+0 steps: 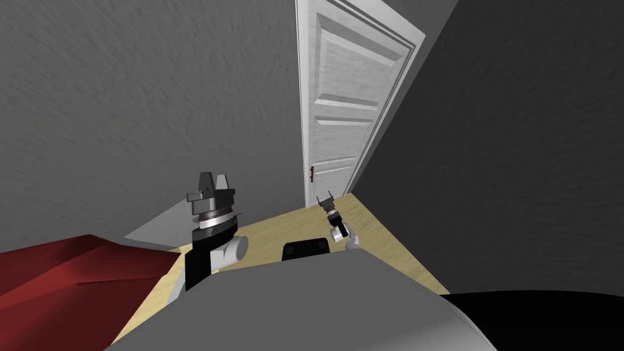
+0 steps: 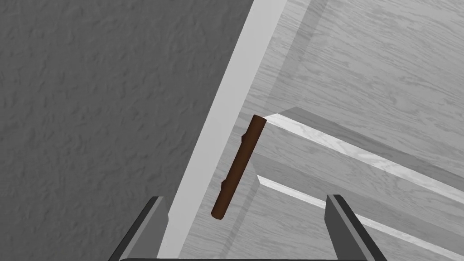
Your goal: Pull the door open
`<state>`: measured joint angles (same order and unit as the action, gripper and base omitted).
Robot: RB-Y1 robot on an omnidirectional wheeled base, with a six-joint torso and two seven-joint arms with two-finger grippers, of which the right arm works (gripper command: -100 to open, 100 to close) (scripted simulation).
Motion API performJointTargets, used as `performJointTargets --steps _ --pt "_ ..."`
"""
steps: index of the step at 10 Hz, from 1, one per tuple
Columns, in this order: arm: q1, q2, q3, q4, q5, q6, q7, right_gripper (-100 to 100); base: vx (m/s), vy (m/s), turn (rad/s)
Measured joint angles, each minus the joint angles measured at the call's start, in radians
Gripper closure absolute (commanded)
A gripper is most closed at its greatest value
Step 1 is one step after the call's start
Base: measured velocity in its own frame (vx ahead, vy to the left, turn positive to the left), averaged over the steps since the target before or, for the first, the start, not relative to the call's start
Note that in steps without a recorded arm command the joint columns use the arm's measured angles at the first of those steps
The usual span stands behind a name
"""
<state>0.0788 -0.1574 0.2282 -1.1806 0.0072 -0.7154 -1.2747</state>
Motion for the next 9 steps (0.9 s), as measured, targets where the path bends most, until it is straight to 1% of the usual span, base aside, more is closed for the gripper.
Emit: performJointTargets --steps 5,6,8,9 --pt "-0.047 -0.014 0.019 0.11 0.001 -0.027 -0.121 -100 0.097 0.034 -0.052" --pt "-0.055 -0.015 0.022 0.132 0.001 -0.033 -0.143 -100 0.098 0.009 -0.048" --pt "-0.064 -0.022 0.03 0.159 0.002 -0.037 -0.188 -100 0.099 0.024 -0.049" --pt "-0.073 -0.024 0.034 0.182 0.002 -0.044 -0.21 -100 0.085 0.041 -0.048"
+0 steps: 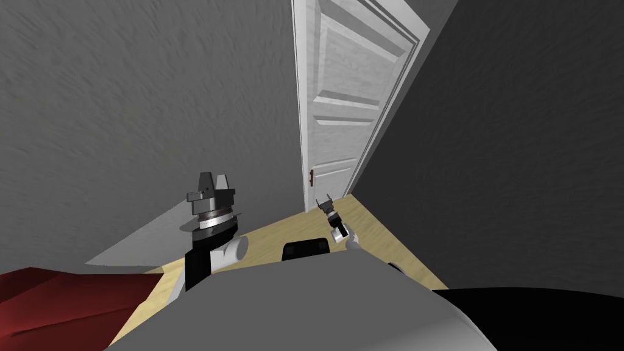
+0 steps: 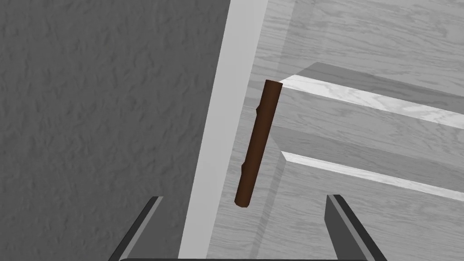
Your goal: Pull the door open
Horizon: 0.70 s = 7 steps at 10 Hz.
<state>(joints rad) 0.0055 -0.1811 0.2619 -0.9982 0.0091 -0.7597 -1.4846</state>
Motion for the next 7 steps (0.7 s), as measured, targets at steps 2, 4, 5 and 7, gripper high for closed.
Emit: performJointTargets --steps 2,4,5,7 --pt "-0.021 -0.003 0.006 0.046 0.0 -0.011 -0.042 -100 0.099 0.036 -0.047" --pt "-0.032 -0.007 0.013 0.078 0.001 -0.021 -0.081 -100 0.096 0.016 -0.038" --pt "-0.042 -0.009 0.016 0.099 0.001 -0.026 -0.1 -100 0.079 0.027 -0.038" --pt "-0.057 -0.012 0.021 0.135 0.001 -0.035 -0.138 -100 0.089 0.029 -0.045"
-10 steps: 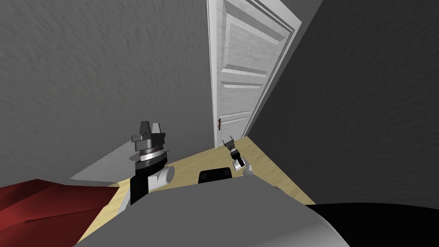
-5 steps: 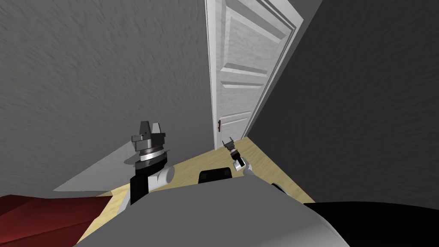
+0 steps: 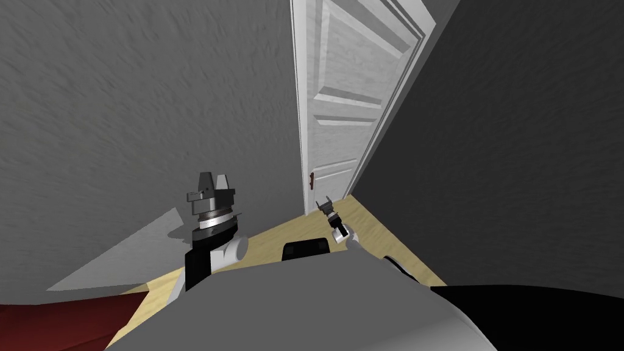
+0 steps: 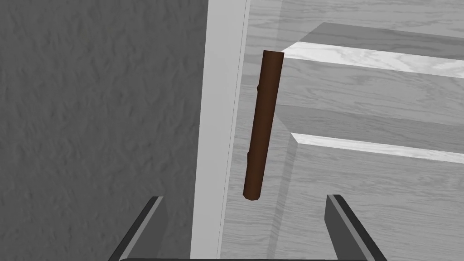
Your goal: Pull the door open
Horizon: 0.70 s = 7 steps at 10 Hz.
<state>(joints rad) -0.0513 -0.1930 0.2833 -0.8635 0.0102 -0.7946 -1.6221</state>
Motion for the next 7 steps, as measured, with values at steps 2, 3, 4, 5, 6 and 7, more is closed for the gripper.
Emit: performJointTargets --steps 2,3,4,5,6,7 --pt "-0.007 -0.006 0.008 0.025 0.001 -0.007 -0.04 -100 0.141 0.033 -0.055" --pt "-0.015 -0.008 0.011 0.044 0.001 -0.011 -0.062 -100 0.115 0.037 -0.034" --pt "-0.024 -0.008 0.013 0.066 0.001 -0.017 -0.078 -100 0.129 0.028 -0.052" --pt "-0.034 -0.009 0.016 0.089 0.001 -0.024 -0.097 -100 0.121 0.044 -0.034" --pt "-0.038 -0.011 0.019 0.1 0.001 -0.027 -0.114 -100 0.14 0.05 -0.05" --pt "-0.044 -0.012 0.022 0.113 0.002 -0.028 -0.131 -100 0.154 0.035 -0.051"
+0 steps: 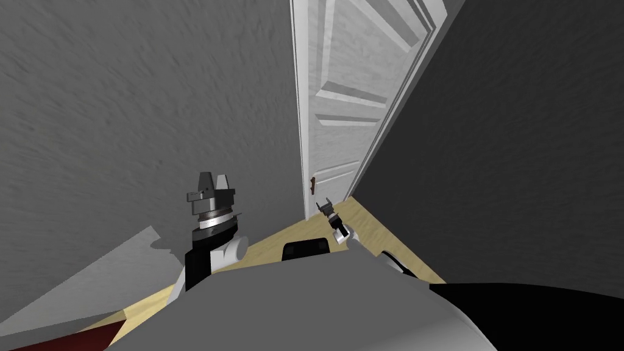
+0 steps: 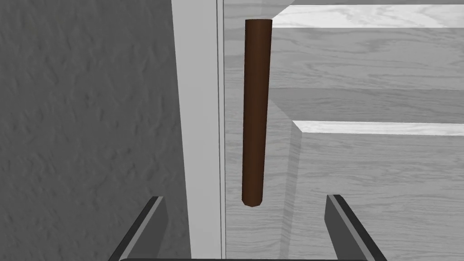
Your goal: Pull the door open
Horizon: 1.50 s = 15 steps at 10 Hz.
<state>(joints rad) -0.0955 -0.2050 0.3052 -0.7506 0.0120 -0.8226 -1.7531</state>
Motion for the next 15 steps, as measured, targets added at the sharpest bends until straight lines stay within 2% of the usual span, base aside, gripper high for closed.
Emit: performJointTargets --steps 2,3,5,6,8,12,15 --pt "-0.013 -0.004 0.006 0.032 0.0 -0.008 -0.036 -100 0.114 0.028 -0.023" --pt "-0.013 -0.004 0.006 0.034 0.0 -0.009 -0.04 -100 -0.024 0.015 0.227" --pt "-0.018 -0.001 -0.016 0.046 -0.012 -0.013 -0.027 -100 -0.079 0.008 0.281" --pt "-0.026 0.0 -0.033 0.064 -0.022 -0.019 -0.018 -100 -0.08 0.019 0.315" --pt "-0.031 0.007 -0.072 0.06 -0.044 -0.004 0.009 -100 -0.036 0.019 0.248" --pt "-0.061 0.024 -0.149 0.122 -0.088 -0.018 0.061 -100 0.009 -0.002 0.274" --pt "-0.077 0.036 -0.217 0.149 -0.126 -0.017 0.106 -100 0.022 -0.037 0.252"
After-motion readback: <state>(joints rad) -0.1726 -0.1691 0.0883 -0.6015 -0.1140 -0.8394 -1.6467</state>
